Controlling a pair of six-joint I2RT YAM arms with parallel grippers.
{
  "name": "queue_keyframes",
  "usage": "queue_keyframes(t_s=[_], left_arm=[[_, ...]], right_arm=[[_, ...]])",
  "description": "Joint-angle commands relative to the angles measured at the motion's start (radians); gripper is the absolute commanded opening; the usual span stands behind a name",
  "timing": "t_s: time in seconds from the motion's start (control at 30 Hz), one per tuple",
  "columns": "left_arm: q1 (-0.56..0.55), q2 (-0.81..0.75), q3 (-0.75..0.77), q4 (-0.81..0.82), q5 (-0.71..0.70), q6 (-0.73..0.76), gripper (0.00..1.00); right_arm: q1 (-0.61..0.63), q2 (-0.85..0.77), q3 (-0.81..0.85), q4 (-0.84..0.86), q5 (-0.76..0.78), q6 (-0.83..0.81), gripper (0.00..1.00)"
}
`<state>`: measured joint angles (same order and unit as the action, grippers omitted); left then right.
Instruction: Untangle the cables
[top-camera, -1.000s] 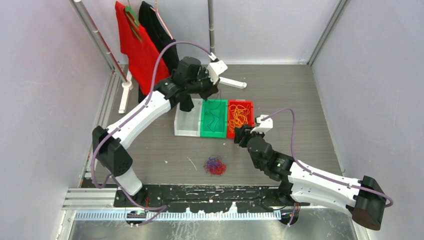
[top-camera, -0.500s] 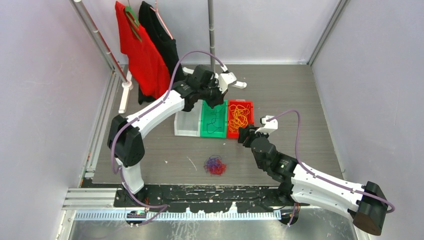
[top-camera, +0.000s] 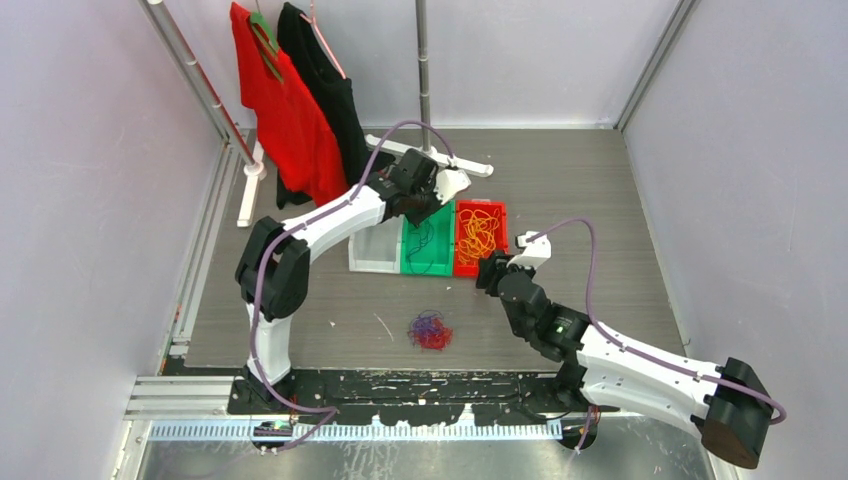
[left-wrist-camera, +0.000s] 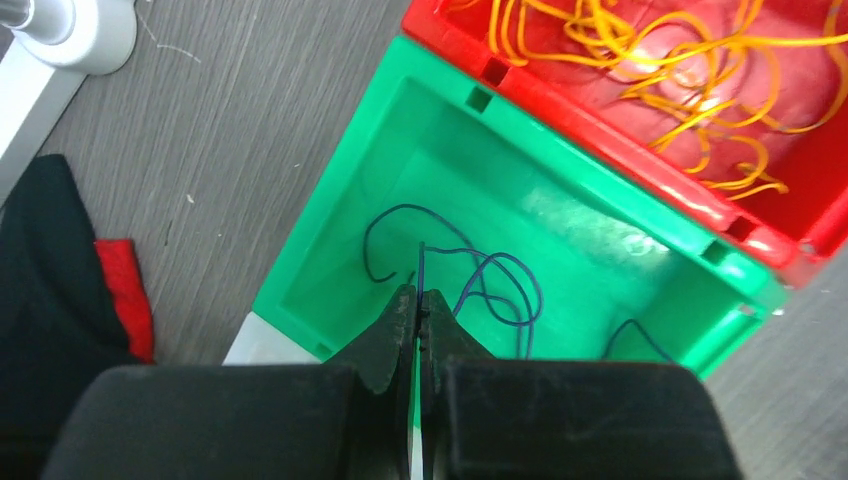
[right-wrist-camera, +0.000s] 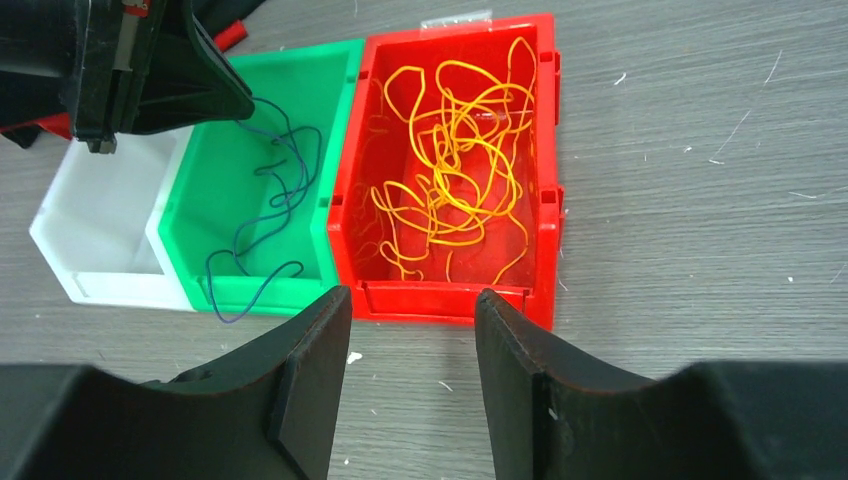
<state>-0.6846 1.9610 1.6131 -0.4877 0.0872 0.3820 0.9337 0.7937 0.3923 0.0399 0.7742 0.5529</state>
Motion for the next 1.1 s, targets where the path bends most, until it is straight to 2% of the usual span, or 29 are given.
queue_keyframes(t_s=[0.0,0.07,0.13,0.2,0.23,0.33,0.4,0.57,0.77,0.9,1.07], left_arm=[[0.009,0.009,0.053,0.009,-0.059,0.064,0.05],[0.01,0.019,0.078,-0.048,-0.04,0.069,0.25],[0.02,0.026,0.125,-0.157,0.02,0.066,0.38],[0.034,0.024,0.169,-0.242,0.067,0.056,0.65],[0.042,0.016,0.185,-0.273,0.087,0.055,0.76],[0.07,-0.034,0.178,-0.305,0.127,0.06,0.91],[0.077,-0.079,0.164,-0.329,0.146,0.085,0.95],[0.074,-0.142,0.147,-0.45,0.237,0.108,0.96],[0.022,-0.199,0.008,-0.557,0.432,0.179,0.88],[-0.028,-0.197,-0.088,-0.485,0.436,0.169,0.76],[-0.036,-0.137,-0.113,-0.349,0.392,0.123,0.61]], right_arm=[[-0.006,0.025,0.031,0.034,-0.01,0.013,0.54],[-0.006,0.033,0.041,0.03,-0.017,0.014,0.54],[-0.006,0.034,0.047,0.021,-0.023,0.016,0.54],[-0.006,0.028,0.051,0.011,-0.029,0.018,0.54],[-0.006,0.026,0.052,0.005,-0.031,0.018,0.54],[-0.006,0.02,0.061,-0.017,-0.037,0.014,0.54],[-0.006,0.019,0.067,-0.029,-0.042,0.009,0.54],[-0.007,0.024,0.071,-0.049,-0.054,0.017,0.54],[-0.008,0.022,0.06,-0.065,-0.058,0.043,0.54],[-0.007,0.022,0.062,-0.073,-0.051,0.047,0.54],[-0.007,0.006,0.062,-0.091,-0.035,0.051,0.54]])
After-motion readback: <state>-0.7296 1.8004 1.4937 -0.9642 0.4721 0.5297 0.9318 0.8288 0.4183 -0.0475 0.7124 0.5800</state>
